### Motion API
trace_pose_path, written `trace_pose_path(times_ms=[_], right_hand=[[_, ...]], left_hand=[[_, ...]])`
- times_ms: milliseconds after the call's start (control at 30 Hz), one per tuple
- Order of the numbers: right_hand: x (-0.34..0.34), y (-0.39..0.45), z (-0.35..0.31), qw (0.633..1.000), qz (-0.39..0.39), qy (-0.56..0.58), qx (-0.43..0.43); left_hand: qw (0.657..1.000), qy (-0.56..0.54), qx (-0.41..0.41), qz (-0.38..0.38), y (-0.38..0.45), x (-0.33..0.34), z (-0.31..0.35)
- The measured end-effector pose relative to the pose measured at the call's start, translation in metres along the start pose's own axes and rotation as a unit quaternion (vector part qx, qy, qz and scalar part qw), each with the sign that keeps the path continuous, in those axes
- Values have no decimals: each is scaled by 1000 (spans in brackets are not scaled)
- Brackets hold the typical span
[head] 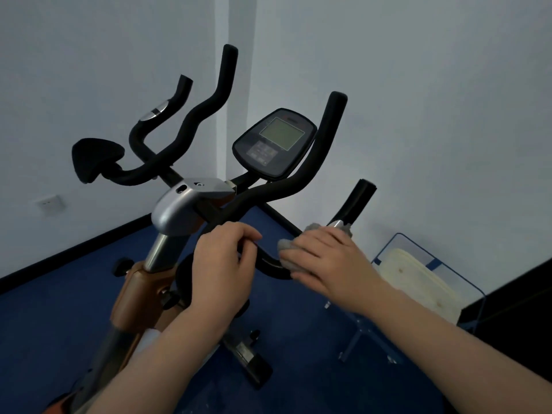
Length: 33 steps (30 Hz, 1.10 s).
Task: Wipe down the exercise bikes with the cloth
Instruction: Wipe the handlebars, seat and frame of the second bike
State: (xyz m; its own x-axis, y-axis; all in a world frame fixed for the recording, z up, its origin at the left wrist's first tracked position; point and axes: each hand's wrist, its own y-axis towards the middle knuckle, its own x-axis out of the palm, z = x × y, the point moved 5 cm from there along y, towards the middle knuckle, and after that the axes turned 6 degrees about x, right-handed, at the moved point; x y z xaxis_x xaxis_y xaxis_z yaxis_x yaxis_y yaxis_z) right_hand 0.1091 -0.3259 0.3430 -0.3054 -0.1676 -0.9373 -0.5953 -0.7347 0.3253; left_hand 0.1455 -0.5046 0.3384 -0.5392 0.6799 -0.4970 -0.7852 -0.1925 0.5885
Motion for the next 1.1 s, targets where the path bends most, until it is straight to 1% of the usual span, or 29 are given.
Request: trace_pose_path(times_ms=[67, 133, 200, 267, 367, 433, 500, 567, 667, 733, 800, 833, 867, 933, 1033, 1100], right_hand=[[-7, 0, 11, 998, -34, 38, 24], [-6, 0, 7, 995, -40, 69, 52], [2, 9, -7, 996, -38, 56, 55], [10, 24, -22, 997, -47, 14, 60], [23, 45, -36, 988, -94, -70, 103], [33, 57, -40, 981, -133, -86, 110], [42, 73, -41, 977, -182, -74, 85], [45, 79, -42, 966, -233, -57, 96], [33, 63, -37, 974, -210, -9, 82], [24, 46, -26, 967, -238, 47, 77], [22, 46, -19, 961, -268, 30, 65], [24, 50, -19, 961, -267, 8, 66], [27, 57, -22, 963, -258, -9, 73], [38, 73, -31, 965, -244, -3, 95], [49, 96, -35, 951, -244, 91, 167], [50, 94, -33, 940, -233, 145, 203]], left_hand=[[999, 30, 9, 17, -5, -6, -4], [997, 67, 12, 36, -13, -12, -13], [995, 85, -8, 58, -21, -18, -23], [994, 77, -27, 78, -26, -20, -30], [990, 47, -58, 118, -28, -21, -35], [987, 39, -69, 138, -29, -21, -37], [987, 38, -71, 141, -29, -21, -38], [987, 29, -78, 136, -29, -20, -37], [988, 21, -82, 128, -29, -20, -36], [988, 19, -86, 124, -30, -20, -37], [989, 18, -91, 119, -30, -20, -39], [988, 18, -95, 118, -30, -19, -39], [988, 18, -101, 118, -31, -19, -40], [985, 12, -118, 124, -31, -20, -40], [983, 5, -129, 131, -31, -21, -39], [983, 3, -132, 128, -32, -21, -39]])
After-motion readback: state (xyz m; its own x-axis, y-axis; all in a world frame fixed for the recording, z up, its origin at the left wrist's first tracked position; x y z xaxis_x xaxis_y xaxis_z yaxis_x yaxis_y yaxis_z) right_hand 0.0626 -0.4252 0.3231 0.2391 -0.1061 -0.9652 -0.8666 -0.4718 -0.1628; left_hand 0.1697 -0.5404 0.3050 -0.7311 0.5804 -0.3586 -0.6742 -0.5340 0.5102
